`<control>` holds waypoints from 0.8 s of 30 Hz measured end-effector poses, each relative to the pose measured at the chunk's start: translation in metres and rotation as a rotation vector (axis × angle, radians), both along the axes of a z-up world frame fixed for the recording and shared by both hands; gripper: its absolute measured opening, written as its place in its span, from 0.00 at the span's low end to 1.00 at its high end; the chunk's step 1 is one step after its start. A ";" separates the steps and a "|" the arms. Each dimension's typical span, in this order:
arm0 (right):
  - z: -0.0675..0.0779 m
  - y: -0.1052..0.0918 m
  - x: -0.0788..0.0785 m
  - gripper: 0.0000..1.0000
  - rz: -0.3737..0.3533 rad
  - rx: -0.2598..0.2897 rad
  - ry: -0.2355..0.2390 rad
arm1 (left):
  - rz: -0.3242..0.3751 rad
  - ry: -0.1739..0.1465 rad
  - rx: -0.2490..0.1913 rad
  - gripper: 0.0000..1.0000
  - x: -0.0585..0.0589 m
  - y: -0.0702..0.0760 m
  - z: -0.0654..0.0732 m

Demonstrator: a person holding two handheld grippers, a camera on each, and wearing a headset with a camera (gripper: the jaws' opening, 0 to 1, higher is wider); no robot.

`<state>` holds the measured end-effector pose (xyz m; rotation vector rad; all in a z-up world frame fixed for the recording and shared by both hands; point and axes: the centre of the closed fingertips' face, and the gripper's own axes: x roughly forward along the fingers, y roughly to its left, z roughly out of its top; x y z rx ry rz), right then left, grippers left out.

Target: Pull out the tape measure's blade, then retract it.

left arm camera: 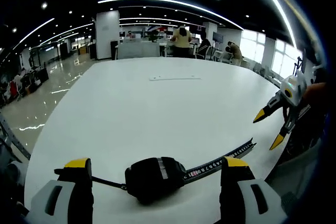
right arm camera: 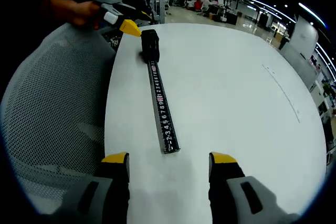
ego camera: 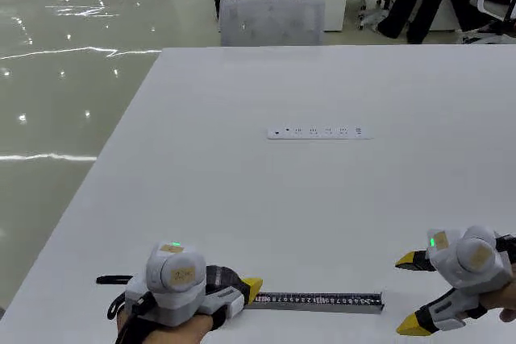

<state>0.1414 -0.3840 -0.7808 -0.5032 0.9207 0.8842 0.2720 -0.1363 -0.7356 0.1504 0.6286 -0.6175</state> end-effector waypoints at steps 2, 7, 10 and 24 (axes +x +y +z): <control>-0.004 0.005 0.000 0.52 0.050 -0.006 0.043 | 0.003 0.011 0.003 0.99 -0.001 0.001 -0.002; -0.017 0.008 0.000 0.41 0.103 -0.054 0.084 | -0.008 0.010 0.015 0.99 0.002 0.000 -0.006; -0.024 0.009 -0.001 0.38 0.117 -0.067 0.106 | -0.019 0.026 0.009 0.99 0.000 -0.002 -0.010; -0.041 0.009 0.006 0.20 0.132 -0.110 0.136 | -0.042 0.046 0.024 0.97 -0.001 -0.004 -0.018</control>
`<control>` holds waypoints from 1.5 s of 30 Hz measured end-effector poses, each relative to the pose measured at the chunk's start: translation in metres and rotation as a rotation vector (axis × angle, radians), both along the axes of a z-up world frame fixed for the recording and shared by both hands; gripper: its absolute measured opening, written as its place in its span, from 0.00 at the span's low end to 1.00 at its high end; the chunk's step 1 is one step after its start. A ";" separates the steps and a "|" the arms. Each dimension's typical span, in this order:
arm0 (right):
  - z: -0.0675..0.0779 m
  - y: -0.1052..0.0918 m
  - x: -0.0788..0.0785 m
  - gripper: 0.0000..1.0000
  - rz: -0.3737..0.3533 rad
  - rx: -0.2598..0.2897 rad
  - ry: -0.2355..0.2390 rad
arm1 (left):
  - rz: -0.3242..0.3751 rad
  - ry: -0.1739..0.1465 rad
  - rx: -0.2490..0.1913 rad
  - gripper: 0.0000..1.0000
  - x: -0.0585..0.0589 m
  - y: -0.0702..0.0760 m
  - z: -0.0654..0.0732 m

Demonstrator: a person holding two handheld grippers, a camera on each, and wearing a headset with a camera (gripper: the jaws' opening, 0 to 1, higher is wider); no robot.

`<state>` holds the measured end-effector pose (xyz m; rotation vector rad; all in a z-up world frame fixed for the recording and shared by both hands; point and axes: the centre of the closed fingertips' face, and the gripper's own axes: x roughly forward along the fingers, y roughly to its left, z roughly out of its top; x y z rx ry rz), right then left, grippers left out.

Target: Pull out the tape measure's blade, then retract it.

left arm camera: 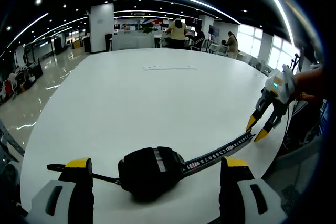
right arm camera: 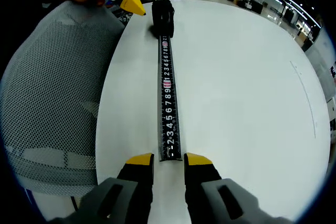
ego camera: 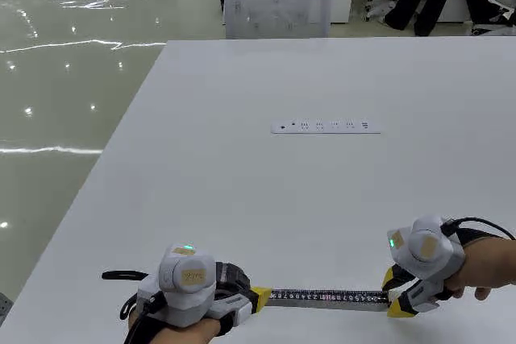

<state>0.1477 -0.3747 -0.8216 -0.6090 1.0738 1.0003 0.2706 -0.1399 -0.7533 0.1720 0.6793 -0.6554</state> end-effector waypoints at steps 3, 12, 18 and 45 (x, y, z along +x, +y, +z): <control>-0.002 0.002 0.001 0.16 0.015 -0.013 -0.003 | 0.004 0.001 -0.006 0.97 0.000 0.001 0.001; -0.003 0.002 0.002 0.14 0.063 -0.054 0.006 | 0.008 0.026 -0.007 0.88 -0.002 0.001 -0.001; -0.004 0.001 0.001 0.14 0.035 -0.122 0.019 | 0.070 0.085 -0.035 0.81 0.000 0.009 -0.006; -0.005 0.000 0.003 0.14 -0.056 -0.125 0.062 | 0.161 0.162 0.054 0.60 0.004 0.004 -0.039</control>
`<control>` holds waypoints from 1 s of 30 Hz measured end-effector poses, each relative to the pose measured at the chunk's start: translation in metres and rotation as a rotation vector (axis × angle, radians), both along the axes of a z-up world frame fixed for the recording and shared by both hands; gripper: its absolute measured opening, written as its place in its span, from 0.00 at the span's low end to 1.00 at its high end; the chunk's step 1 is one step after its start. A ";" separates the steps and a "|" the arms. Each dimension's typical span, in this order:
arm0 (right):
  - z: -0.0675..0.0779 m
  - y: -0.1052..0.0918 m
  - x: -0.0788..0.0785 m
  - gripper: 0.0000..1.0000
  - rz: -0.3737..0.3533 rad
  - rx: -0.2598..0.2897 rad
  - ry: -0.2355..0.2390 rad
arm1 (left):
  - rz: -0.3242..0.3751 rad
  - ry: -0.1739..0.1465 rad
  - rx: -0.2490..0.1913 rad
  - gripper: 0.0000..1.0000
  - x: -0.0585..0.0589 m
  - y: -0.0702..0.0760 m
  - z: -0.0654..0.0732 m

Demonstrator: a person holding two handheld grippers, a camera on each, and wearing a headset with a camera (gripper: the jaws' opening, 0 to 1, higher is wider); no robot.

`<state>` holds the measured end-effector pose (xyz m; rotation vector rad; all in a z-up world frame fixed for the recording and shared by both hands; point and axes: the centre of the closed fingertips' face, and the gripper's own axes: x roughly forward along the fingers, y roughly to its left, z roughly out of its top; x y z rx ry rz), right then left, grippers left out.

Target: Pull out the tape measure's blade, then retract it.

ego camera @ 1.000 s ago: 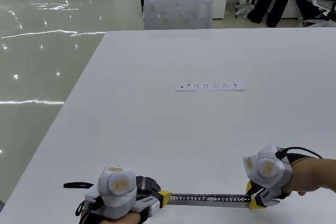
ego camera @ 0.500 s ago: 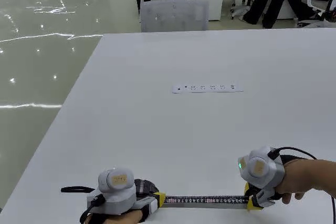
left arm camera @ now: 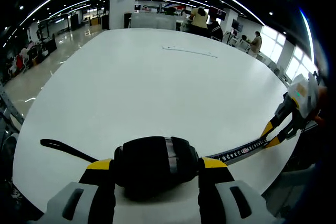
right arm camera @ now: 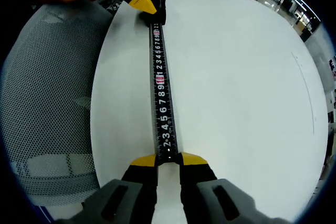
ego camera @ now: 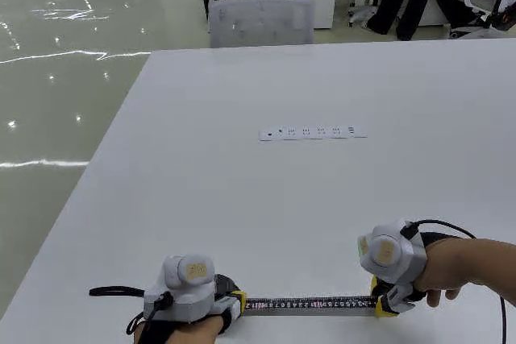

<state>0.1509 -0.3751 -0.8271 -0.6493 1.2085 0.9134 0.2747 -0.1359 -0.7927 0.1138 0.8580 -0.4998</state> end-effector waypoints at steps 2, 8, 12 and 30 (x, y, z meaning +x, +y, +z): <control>0.000 0.000 0.000 0.14 0.003 0.002 0.001 | -0.006 0.001 0.004 0.60 0.000 0.000 0.000; 0.002 0.000 0.000 0.14 0.016 0.028 -0.015 | -0.015 -0.001 -0.004 0.57 0.000 0.001 0.000; 0.002 0.001 -0.001 0.14 0.041 0.036 -0.033 | -0.015 0.004 -0.020 0.57 0.000 0.002 0.001; 0.005 0.008 0.001 0.14 -0.050 0.160 -0.045 | -0.051 0.020 -0.042 0.57 -0.001 0.002 0.001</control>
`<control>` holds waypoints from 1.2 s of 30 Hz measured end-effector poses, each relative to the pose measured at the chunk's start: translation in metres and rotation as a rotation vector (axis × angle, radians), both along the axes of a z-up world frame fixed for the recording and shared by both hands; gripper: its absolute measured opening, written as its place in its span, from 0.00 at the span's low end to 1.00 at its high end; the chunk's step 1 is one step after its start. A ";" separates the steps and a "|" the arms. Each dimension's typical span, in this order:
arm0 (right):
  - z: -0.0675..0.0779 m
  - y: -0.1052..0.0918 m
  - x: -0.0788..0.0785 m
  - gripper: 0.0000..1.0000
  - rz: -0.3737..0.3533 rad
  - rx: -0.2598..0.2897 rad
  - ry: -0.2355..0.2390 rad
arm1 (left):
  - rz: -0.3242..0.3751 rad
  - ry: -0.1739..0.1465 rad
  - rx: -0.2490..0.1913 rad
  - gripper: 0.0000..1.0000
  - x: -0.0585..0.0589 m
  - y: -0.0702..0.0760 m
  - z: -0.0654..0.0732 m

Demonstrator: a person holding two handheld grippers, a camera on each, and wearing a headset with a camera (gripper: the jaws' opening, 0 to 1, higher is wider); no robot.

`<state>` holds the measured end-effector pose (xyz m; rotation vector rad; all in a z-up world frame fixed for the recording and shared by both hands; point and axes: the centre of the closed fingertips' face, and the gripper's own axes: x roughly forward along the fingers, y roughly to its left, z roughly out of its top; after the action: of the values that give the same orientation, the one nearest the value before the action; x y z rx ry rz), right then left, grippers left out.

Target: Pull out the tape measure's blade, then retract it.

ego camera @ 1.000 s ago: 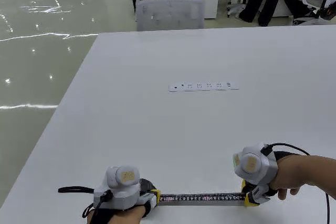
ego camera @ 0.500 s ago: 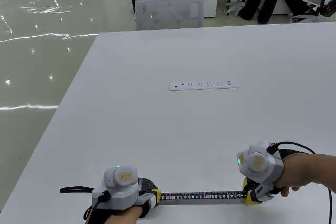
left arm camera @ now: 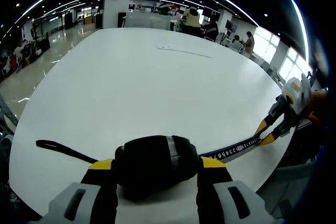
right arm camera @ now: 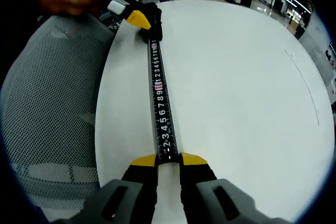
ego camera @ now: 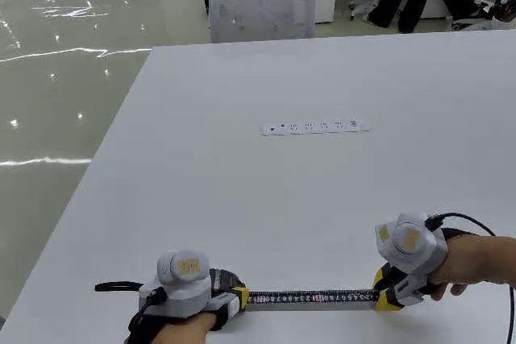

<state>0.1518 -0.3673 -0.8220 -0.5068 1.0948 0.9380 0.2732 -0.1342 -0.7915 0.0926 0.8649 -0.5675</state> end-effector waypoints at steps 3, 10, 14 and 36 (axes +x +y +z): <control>-0.001 -0.001 0.001 0.14 -0.002 -0.006 -0.007 | 0.003 0.000 0.000 0.57 0.000 0.000 0.000; -0.001 0.000 0.002 0.14 -0.020 -0.021 -0.018 | 0.003 -0.004 -0.006 0.57 0.000 0.000 0.000; -0.001 0.002 0.004 0.14 -0.025 -0.027 -0.021 | 0.003 -0.007 -0.008 0.57 0.000 0.000 0.000; -0.001 0.018 0.012 0.14 -0.037 -0.010 -0.031 | -0.009 -0.010 -0.005 0.57 0.000 0.001 0.000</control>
<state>0.1639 -0.3490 -0.8227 -0.5061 1.0779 0.8903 0.2737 -0.1332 -0.7910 0.0947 0.8540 -0.5772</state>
